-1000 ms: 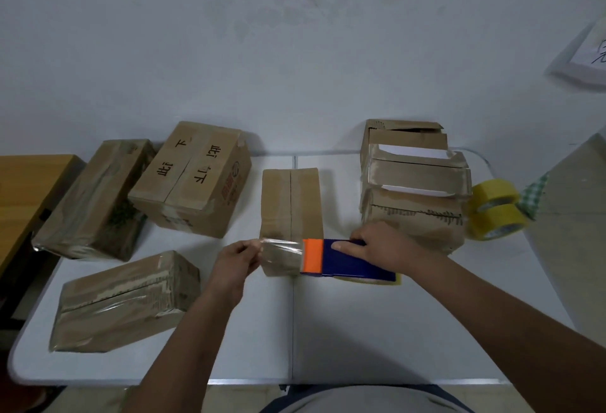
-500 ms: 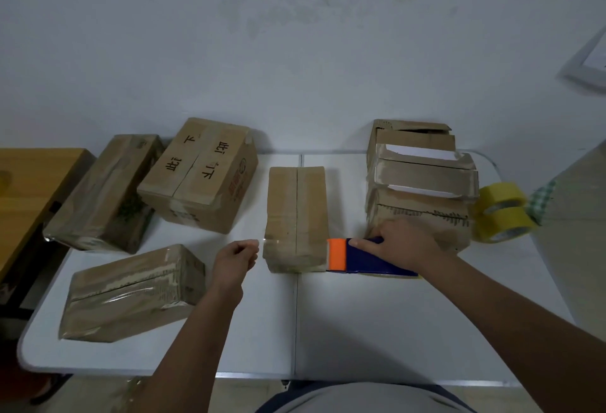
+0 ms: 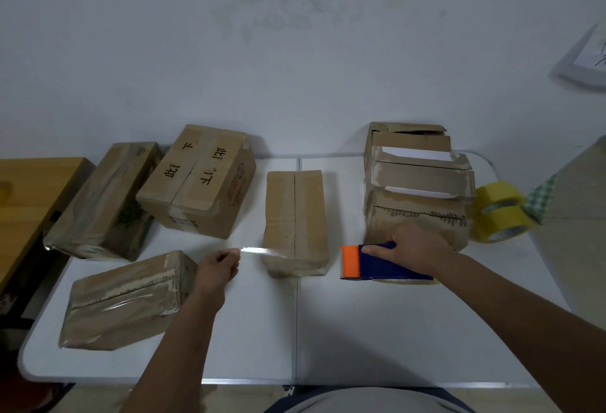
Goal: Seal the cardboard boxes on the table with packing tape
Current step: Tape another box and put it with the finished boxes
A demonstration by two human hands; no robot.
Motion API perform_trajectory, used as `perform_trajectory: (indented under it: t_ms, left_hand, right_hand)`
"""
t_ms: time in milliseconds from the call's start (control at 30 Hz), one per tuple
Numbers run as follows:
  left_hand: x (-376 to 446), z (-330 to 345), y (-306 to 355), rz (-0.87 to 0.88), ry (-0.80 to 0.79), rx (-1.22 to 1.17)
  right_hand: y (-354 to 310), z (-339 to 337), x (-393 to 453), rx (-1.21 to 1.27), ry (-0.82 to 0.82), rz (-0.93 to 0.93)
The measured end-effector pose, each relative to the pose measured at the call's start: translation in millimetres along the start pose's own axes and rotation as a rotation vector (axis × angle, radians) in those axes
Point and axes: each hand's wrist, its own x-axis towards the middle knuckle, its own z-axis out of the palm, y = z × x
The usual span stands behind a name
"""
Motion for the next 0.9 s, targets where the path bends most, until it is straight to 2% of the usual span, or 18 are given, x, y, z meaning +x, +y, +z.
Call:
perform_trajectory:
  t_ms: [233, 667, 900]
  left_hand:
    - [1.4, 7.7, -3.5, 0.029, 0.020, 0.023]
    - [-4.8, 29.5, -13.4, -0.040, 0.007, 0.266]
    - [6.4, 34.8, -30.3, 0.045, 0.074, 0.411]
  right_hand:
    - [3.8, 5.2, 12.3, -0.055, 0.058, 0.024]
    - [-16.5, 3.6, 26.8, -0.173, -0.047, 0.147]
    - [-15.6, 14.9, 33.5, -0.132, -0.042, 0.155]
